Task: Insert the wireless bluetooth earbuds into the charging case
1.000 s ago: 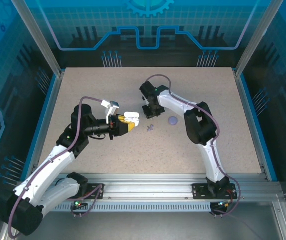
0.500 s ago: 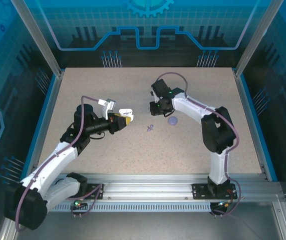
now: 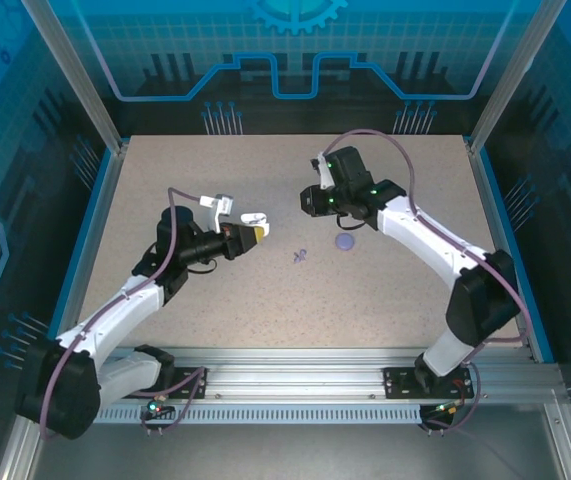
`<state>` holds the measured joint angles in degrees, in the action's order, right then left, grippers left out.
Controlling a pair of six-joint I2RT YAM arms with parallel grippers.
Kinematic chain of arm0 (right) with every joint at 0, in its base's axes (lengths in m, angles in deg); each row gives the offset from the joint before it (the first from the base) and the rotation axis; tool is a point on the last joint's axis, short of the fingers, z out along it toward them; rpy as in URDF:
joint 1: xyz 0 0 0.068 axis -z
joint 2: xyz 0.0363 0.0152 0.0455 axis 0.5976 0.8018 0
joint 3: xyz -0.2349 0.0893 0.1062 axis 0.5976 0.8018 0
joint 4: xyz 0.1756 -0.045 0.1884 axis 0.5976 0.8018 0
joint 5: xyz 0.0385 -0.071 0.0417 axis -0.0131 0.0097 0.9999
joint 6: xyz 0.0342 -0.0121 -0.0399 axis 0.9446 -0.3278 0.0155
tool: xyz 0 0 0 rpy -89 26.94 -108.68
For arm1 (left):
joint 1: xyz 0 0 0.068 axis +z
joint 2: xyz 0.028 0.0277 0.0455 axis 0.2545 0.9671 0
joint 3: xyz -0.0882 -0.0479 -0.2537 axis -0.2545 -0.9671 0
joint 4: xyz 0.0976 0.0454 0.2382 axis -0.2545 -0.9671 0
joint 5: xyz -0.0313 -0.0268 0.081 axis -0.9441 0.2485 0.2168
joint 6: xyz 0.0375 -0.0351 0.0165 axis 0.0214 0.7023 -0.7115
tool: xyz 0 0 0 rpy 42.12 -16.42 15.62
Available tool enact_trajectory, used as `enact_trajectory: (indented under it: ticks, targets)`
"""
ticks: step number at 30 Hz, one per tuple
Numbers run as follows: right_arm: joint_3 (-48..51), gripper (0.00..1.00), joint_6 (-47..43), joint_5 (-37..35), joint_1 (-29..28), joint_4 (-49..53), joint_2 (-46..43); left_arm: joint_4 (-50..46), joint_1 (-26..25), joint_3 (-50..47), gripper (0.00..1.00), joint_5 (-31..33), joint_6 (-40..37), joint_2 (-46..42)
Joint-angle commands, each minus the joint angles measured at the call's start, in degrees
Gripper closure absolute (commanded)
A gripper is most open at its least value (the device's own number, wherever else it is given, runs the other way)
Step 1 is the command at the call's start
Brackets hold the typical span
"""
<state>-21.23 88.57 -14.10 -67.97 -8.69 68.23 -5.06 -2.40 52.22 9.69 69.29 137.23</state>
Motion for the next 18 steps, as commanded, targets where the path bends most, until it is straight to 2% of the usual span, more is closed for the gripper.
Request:
enact_trajectory:
  ticks: [1, 6, 18]
  targets:
    - [1.8, 0.78, 1.5, 1.3, -1.4, -3.9, -4.4, 3.9, -0.9, 0.0, 0.88, 1.4, 1.2, 1.1]
    - [2.7, 0.78, 1.6, 0.9, -4.2, -6.3, -8.8, 5.3, -2.6, 1.6, 0.88, 2.6, 1.2, 2.8]
    - [3.2, 0.78, 2.1, -6.8, -11.5, -10.7, -14.5, 11.4, -6.5, 3.6, 0.88, 4.8, -1.3, 3.5]
